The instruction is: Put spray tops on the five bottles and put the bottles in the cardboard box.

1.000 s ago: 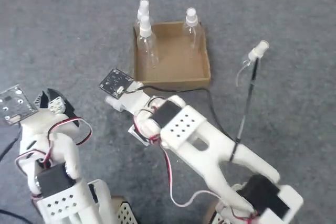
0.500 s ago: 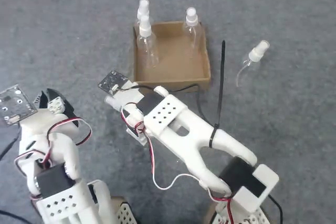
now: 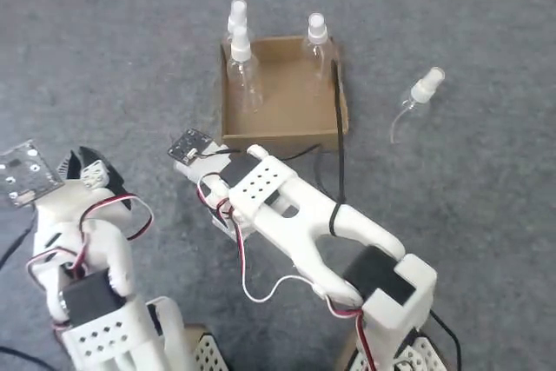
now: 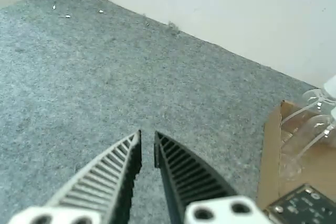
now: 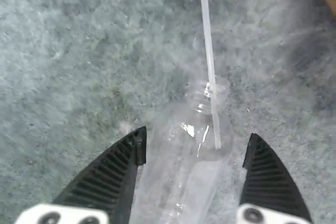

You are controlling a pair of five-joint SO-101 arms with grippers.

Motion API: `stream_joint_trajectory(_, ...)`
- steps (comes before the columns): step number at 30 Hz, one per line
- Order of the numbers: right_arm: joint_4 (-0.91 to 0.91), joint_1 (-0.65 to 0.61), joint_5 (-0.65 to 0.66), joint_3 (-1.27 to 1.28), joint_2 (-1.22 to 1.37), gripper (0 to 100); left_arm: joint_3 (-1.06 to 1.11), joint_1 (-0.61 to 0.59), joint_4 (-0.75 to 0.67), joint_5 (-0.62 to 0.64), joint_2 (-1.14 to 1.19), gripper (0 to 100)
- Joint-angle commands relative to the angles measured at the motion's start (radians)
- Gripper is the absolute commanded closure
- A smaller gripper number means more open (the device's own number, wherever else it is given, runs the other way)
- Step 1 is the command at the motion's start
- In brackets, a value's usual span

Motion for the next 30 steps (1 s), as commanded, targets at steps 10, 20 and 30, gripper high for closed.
stream_joint_trajectory(10,0.14,-0.004,0.008,-0.176,0.059,90.1,0.001,-0.008,-0.029,0.009,-0.015,96)
stream_joint_trajectory(20,0.203,-0.005,0.068,-0.21,-0.039,96.9,0.001,-0.008,-0.029,0.009,-0.015,96)
stream_joint_trajectory(30,0.318,-0.004,0.069,-0.184,-0.237,98.7,-0.001,-0.008,-0.031,-0.011,-0.015,95)
